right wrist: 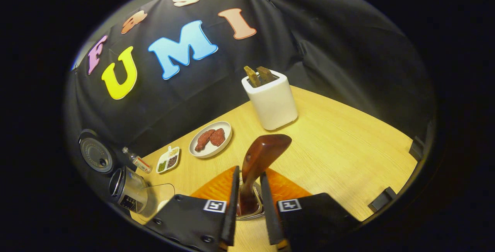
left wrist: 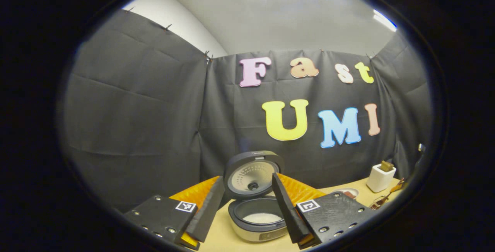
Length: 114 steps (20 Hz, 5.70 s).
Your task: Close the left gripper, press the button to open the rice cooker; take a wooden spoon from the chopstick holder with the right hand, scoop a spoonful of rice and pour it into the rice cooker, then put the wooden spoon back into the chopstick holder.
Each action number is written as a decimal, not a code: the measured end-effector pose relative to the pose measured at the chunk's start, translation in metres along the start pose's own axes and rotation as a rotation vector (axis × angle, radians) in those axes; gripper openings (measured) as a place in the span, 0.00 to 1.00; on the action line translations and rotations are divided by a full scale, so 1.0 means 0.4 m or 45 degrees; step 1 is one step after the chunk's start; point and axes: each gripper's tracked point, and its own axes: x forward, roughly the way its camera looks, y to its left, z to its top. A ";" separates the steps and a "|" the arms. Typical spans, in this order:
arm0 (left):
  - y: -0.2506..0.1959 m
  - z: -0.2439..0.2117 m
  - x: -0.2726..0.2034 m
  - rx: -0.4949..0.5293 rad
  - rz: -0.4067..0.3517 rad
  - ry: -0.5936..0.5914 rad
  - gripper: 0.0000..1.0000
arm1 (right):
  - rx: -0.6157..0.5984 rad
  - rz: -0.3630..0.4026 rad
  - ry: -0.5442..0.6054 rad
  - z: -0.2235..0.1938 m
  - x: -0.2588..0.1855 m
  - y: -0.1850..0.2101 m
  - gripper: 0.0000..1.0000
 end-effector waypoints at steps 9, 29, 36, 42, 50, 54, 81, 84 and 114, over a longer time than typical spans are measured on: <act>0.003 0.000 0.008 -0.012 -0.005 -0.020 0.77 | -0.222 0.003 -0.083 0.047 -0.054 0.078 0.12; 0.127 -0.083 0.008 -0.035 0.083 0.036 0.77 | -0.665 0.361 -0.283 0.005 -0.176 0.541 0.10; 0.185 -0.129 0.028 -0.025 0.128 0.080 0.77 | -0.793 0.393 -0.175 -0.138 -0.108 0.583 0.12; 0.220 -0.154 0.048 -0.010 0.155 0.100 0.79 | -0.892 0.360 -0.137 -0.205 -0.046 0.574 0.12; 0.224 -0.172 0.082 -0.008 0.149 0.110 0.78 | -0.975 0.360 -0.104 -0.275 -0.003 0.585 0.12; 0.219 -0.175 0.096 -0.015 0.143 0.109 0.79 | -0.983 0.388 -0.077 -0.308 -0.005 0.600 0.12; 0.146 -0.074 0.094 0.009 0.072 0.023 0.77 | 0.307 0.514 0.455 -0.277 -0.007 0.482 0.14; 0.120 -0.059 0.098 0.017 0.048 0.008 0.77 | 0.406 0.519 0.436 -0.239 -0.023 0.461 0.14; 0.348 -0.083 0.018 0.047 0.279 0.028 0.77 | 0.695 0.939 0.607 -0.102 -0.050 0.967 0.12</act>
